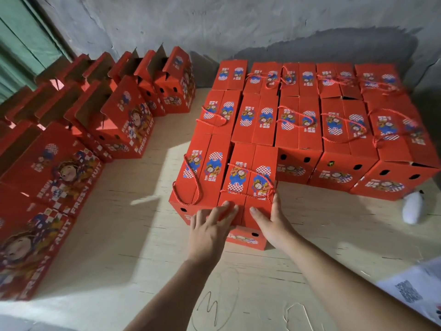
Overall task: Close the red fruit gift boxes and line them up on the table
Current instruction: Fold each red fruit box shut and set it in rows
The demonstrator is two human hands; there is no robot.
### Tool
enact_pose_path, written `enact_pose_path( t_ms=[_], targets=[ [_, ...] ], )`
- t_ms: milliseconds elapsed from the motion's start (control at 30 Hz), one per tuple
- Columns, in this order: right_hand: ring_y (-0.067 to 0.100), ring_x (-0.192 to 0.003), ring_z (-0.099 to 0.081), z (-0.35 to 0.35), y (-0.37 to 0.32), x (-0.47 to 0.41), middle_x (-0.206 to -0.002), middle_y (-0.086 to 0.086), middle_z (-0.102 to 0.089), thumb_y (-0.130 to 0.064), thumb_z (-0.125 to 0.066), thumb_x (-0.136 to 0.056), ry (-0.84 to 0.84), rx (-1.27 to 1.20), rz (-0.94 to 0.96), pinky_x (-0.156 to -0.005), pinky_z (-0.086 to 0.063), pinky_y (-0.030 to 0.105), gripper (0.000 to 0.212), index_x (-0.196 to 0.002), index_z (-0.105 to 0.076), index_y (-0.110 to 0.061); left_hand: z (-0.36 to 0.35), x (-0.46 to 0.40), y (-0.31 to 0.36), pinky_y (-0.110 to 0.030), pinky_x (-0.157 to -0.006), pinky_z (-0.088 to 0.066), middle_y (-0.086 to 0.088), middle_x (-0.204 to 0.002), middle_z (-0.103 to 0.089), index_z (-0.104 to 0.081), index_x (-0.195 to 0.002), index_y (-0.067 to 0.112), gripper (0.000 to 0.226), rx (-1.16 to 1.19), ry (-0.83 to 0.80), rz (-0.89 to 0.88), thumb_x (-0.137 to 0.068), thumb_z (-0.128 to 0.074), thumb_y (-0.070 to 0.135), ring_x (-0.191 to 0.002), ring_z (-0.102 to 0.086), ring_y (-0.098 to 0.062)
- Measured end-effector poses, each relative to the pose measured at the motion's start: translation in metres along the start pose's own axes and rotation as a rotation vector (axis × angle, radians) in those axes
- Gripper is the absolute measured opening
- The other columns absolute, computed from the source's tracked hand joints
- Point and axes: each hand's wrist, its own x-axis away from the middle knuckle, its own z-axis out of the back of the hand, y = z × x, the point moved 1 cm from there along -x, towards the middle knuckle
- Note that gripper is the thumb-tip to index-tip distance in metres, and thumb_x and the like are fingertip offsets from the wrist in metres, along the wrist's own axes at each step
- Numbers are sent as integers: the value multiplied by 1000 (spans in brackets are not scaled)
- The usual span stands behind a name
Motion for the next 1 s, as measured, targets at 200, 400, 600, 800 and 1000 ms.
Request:
enact_pose_path(
  t_ms=[200, 400, 600, 800, 1000],
  targets=[
    [34, -148, -34, -6, -16, 13, -170, 8, -12, -59, -60, -95, 275, 282, 80, -114, -40, 51, 96, -160, 5, -34, 19, -4, 12, -43, -86, -48, 15, -139, -59, -60, -141, 40, 56, 45, -36, 65, -88, -79, 39, -100, -56, -26],
    [28, -157, 8, -76, -59, 43, -170, 3, 17, -25, -50, -98, 206, 687, 385, -124, -5, 47, 82, -162, 0, -35, 52, 19, 0, -41, -87, -41, 9, -118, -66, -71, -115, 24, 32, 359, -50, 133, -89, -54, 21, -101, -53, -30],
    [22, -153, -26, -158, -121, 55, -168, 8, -24, -12, -45, -101, -71, 548, 563, -121, -23, 31, 65, -161, -24, -21, 112, 53, -81, -40, -86, -43, 1, -118, -68, -70, -117, 16, 33, 325, -5, 238, -87, -59, 9, -107, -60, -32],
    [23, -148, -36, -241, -176, 60, -166, 6, -28, -20, -56, -97, -269, 521, 562, -116, -32, 29, 73, -161, -23, -20, 186, 92, -219, -43, -115, -29, 2, -147, -51, -57, -140, 29, 50, -34, 91, 498, -91, -60, 31, -137, -42, -27],
    [21, -146, -37, -302, -200, 68, -167, -2, -27, -23, -51, -98, -381, 549, 549, -114, -38, 35, 71, -161, -19, -30, 240, 132, -363, -53, -123, 13, -16, -170, 8, 11, -162, 29, 103, -320, -73, 993, -95, -65, 44, -157, 8, -38]
  ],
)
